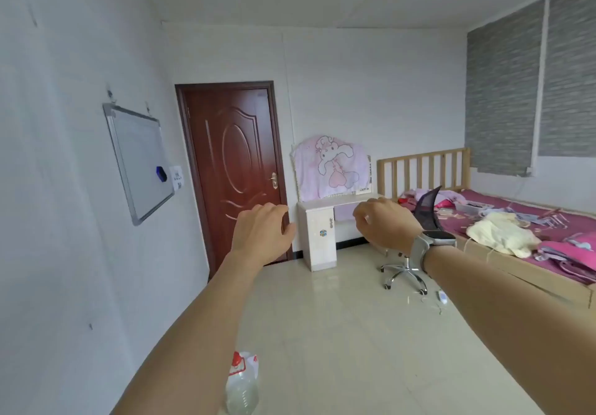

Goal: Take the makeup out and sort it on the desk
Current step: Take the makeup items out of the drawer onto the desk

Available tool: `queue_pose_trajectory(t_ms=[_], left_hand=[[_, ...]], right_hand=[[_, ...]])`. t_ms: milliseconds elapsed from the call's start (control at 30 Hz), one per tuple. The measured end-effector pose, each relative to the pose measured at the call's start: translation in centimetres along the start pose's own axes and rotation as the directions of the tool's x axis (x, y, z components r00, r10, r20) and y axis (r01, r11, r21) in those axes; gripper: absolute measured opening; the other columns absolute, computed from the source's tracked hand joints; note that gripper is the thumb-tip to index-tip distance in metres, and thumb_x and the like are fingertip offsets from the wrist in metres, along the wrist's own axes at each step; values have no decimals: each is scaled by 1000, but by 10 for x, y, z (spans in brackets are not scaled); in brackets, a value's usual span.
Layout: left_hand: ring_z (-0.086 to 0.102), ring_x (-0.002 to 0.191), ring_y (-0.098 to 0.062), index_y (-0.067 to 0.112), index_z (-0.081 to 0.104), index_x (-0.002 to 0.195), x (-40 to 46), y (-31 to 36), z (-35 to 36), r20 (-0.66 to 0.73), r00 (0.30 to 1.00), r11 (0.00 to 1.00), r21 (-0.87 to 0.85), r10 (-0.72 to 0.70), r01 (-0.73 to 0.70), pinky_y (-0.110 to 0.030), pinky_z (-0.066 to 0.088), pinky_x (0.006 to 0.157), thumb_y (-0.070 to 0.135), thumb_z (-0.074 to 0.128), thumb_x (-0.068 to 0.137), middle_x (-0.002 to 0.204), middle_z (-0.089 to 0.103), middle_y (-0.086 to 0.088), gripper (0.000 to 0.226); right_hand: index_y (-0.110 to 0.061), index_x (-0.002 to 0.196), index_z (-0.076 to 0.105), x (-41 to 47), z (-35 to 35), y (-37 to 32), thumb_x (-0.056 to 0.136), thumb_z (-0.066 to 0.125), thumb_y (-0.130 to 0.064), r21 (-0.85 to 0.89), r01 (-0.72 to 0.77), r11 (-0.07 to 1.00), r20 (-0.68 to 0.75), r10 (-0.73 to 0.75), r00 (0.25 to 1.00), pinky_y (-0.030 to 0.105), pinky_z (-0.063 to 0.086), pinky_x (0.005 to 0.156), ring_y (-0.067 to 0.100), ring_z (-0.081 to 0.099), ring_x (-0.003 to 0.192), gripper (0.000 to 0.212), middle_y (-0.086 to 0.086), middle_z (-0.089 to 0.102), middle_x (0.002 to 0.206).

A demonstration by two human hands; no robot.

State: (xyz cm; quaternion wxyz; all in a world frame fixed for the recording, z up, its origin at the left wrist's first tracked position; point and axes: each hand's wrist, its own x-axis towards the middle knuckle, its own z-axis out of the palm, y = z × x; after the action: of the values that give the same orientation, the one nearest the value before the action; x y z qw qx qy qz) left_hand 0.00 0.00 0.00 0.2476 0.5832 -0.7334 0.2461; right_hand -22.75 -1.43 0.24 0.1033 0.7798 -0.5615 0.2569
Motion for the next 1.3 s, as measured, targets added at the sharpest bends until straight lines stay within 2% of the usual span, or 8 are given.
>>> queue_pose_trajectory(t_ms=[233, 400, 600, 933, 1133, 1300], left_hand=[[56, 100, -25, 16, 55, 119, 19, 4, 112, 135, 989, 996, -56, -59, 67, -35, 43, 80, 35, 44, 91, 114, 60, -3, 36], [53, 109, -25, 16, 54, 120, 63, 15, 209, 222, 970, 984, -123, -99, 128, -36, 42, 86, 32, 44, 91, 119, 58, -4, 35], [51, 114, -26, 14, 54, 122, 146, 39, 316, 258, 931, 902, -283, -257, 327, -36, 42, 90, 27, 47, 91, 122, 57, -6, 34], [51, 114, -24, 17, 51, 127, 275, 39, 515, 427, 882, 913, -247, -198, 325, -35, 40, 91, 31, 47, 91, 126, 55, -4, 38], [50, 115, -22, 19, 47, 131, 374, 4, 648, 428, 889, 940, -207, -164, 272, -32, 37, 93, 33, 44, 93, 131, 52, -2, 41], [48, 115, -20, 21, 46, 131, 474, -33, 745, 492, 859, 961, -138, -145, 241, -32, 35, 94, 34, 41, 94, 131, 51, 0, 40]], right_hand=[[-20, 107, 61, 34, 100, 49, 90, 38, -19, 67, -99, 993, 104, 91, 990, 32, 43, 72, 27, 56, 96, 28, 5, 63, 108], [-20, 113, 61, 87, 173, 108, 91, 38, -20, 96, -117, 988, 177, 99, 979, 38, 48, 85, 27, 55, 104, 31, 4, 62, 115], [-22, 115, 59, 169, 241, 195, 93, 38, -24, 175, -151, 973, 230, 109, 967, 36, 49, 83, 27, 58, 99, 31, 3, 64, 111], [-22, 114, 60, 308, 390, 315, 92, 40, -25, 178, -169, 969, 378, 91, 921, 33, 45, 86, 24, 56, 103, 30, 0, 65, 111], [-21, 115, 59, 429, 498, 378, 92, 39, -25, 141, -173, 975, 391, 106, 914, 36, 42, 92, 25, 54, 107, 30, 2, 63, 113], [-22, 118, 57, 539, 564, 430, 93, 39, -26, 95, -187, 978, 430, 129, 893, 36, 39, 95, 24, 51, 110, 32, 2, 61, 115]])
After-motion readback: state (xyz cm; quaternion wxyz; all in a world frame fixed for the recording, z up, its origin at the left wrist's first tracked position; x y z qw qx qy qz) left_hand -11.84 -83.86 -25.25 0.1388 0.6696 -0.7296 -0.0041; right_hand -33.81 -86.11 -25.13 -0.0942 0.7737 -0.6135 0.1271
